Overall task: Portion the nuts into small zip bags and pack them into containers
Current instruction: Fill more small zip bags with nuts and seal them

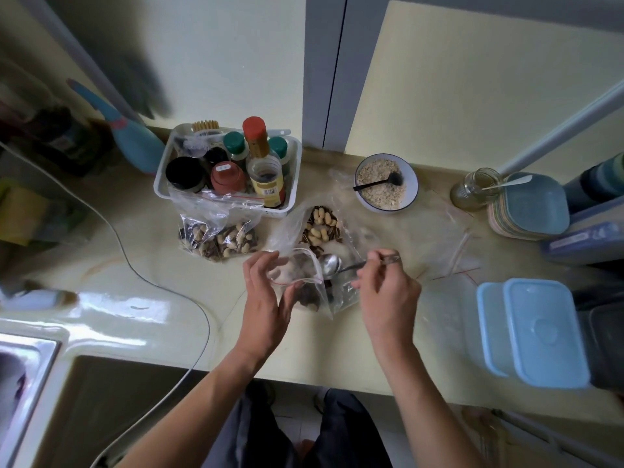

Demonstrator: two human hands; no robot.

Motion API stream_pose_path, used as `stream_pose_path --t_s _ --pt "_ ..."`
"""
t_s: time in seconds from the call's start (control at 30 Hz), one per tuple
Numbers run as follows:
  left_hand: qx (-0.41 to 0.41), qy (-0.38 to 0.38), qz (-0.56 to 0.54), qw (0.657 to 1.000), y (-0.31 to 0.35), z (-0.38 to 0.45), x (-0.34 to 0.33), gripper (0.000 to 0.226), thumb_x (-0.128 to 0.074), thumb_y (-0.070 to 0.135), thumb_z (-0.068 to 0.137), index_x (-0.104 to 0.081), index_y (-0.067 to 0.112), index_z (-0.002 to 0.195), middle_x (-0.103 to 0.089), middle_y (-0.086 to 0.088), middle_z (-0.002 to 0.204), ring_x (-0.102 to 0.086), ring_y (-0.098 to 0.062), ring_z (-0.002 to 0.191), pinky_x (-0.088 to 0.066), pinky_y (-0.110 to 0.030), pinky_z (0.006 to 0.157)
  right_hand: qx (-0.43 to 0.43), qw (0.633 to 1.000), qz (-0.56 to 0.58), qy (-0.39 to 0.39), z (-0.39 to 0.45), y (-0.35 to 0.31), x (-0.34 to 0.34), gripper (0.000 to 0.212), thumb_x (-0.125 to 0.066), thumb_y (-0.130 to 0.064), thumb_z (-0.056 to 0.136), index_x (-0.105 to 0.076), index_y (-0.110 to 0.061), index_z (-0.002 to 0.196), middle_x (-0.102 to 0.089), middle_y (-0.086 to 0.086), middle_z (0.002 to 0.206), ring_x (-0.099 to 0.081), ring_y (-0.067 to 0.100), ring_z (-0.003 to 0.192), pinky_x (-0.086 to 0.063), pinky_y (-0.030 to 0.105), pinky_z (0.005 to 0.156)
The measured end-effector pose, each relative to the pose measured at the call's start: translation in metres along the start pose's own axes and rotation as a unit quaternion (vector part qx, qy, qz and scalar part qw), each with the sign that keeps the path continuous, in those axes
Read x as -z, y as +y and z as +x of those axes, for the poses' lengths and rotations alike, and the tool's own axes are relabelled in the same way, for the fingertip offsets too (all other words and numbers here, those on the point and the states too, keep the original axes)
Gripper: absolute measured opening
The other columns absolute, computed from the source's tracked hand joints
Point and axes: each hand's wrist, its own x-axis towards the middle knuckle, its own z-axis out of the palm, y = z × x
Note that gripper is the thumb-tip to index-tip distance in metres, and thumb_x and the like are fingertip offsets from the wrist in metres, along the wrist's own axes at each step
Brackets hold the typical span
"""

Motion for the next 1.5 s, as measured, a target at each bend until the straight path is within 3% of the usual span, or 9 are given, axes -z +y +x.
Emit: stream_pose_path --t_s 0.13,0.37,0.57,0.8,0.93,1.03,1.17,1.27,1.5 --pt "-0.004 -0.004 0.008 1.0 0.0 -0.002 -0.001 0.052 -0.066 0.011 0.095 -0.035 0.018 0.136 -0.038 -0.013 0.133 -0.058 -0.025 0.113 -0.053 -0.05 0.094 -0.008 0.999 0.014 0.028 0.009 -0.005 -0.013 0.015 -0.053 -0.021 0.106 -0.06 -0.014 0.095 -0.073 -0.002 0.067 -0.072 0.004 0.059 -0.051 0.016 0.051" --pt "-0.019 -0.005 0.017 1.0 0.006 0.0 -0.002 0.051 -0.065 0.014 0.094 -0.035 0.016 0.136 -0.041 -0.013 0.13 -0.057 -0.028 0.114 -0.05 -0.031 0.095 0.007 0.999 -0.012 0.039 0.034 -0.006 -0.035 0.033 -0.046 -0.043 0.106 -0.056 -0.013 0.096 -0.073 0.002 0.072 -0.074 0.017 0.066 -0.055 0.036 0.057" --pt "-0.007 0.0 0.007 1.0 0.007 0.003 -0.005 0.049 -0.063 0.017 0.095 -0.036 0.014 0.135 -0.042 -0.016 0.13 -0.057 -0.02 0.11 -0.043 -0.017 0.097 0.122 0.989 -0.062 0.047 0.038 -0.022 -0.049 0.016 -0.058 -0.016 0.103 -0.062 -0.003 0.096 -0.069 0.008 0.073 -0.068 0.024 0.062 -0.036 0.018 0.056" --pt "0.016 -0.005 -0.01 1.0 0.004 0.002 -0.004 0.048 -0.057 0.03 0.097 -0.035 0.017 0.137 -0.036 -0.009 0.134 -0.056 -0.024 0.112 -0.044 -0.018 0.097 0.189 0.981 -0.045 -0.014 0.02 -0.018 -0.059 0.007 -0.06 -0.005 0.098 -0.066 -0.002 0.101 -0.068 0.011 0.075 -0.064 0.029 0.064 -0.041 0.029 0.057" --pt "0.022 -0.015 -0.013 1.0 0.003 -0.001 -0.004 0.049 -0.057 0.03 0.097 -0.035 0.015 0.138 -0.036 -0.009 0.135 -0.056 -0.024 0.115 -0.048 -0.022 0.097 0.111 0.993 -0.005 -0.037 0.012 -0.012 -0.055 0.026 -0.043 -0.021 0.105 -0.065 -0.008 0.104 -0.072 0.005 0.078 -0.068 0.017 0.069 -0.043 0.019 0.06" --pt "0.021 -0.034 -0.007 0.999 0.004 -0.001 -0.004 0.049 -0.058 0.029 0.098 -0.035 0.011 0.138 -0.036 -0.009 0.134 -0.055 -0.025 0.116 -0.043 -0.017 0.099 -0.061 0.992 0.105 -0.034 0.013 -0.008 -0.052 0.027 -0.041 -0.02 0.109 -0.066 -0.011 0.108 -0.077 0.002 0.084 -0.076 0.007 0.075 -0.058 0.02 0.067" --pt "0.02 -0.081 0.001 0.997 0.013 0.003 -0.006 0.045 -0.056 0.032 0.099 -0.041 0.011 0.136 -0.04 -0.004 0.131 -0.049 -0.007 0.119 -0.041 -0.012 0.096 -0.281 0.916 0.285 -0.024 0.023 0.003 -0.044 0.028 -0.041 -0.021 0.11 -0.067 -0.009 0.11 -0.078 0.014 0.092 -0.078 0.024 0.082 -0.06 0.032 0.071" --pt "0.02 -0.103 0.005 0.994 0.02 0.008 -0.01 0.044 -0.056 0.033 0.1 -0.042 0.013 0.136 -0.04 0.0 0.131 -0.049 -0.003 0.117 -0.044 -0.013 0.093 -0.317 0.889 0.331 -0.002 0.03 0.006 -0.034 0.03 -0.038 -0.018 0.11 -0.066 -0.009 0.101 -0.076 0.023 0.093 -0.078 0.031 0.082 -0.057 0.028 0.064" --pt "0.062 -0.1 0.032 0.993 0.022 0.025 -0.028 0.05 -0.055 0.038 0.101 -0.033 0.022 0.143 -0.037 0.006 0.133 -0.049 0.012 0.11 -0.041 -0.006 0.091 -0.268 0.924 0.273 0.016 0.043 0.008 0.009 0.031 -0.039 -0.024 0.11 -0.067 -0.013 0.103 -0.078 0.013 0.089 -0.078 0.029 0.078 -0.057 0.033 0.068"
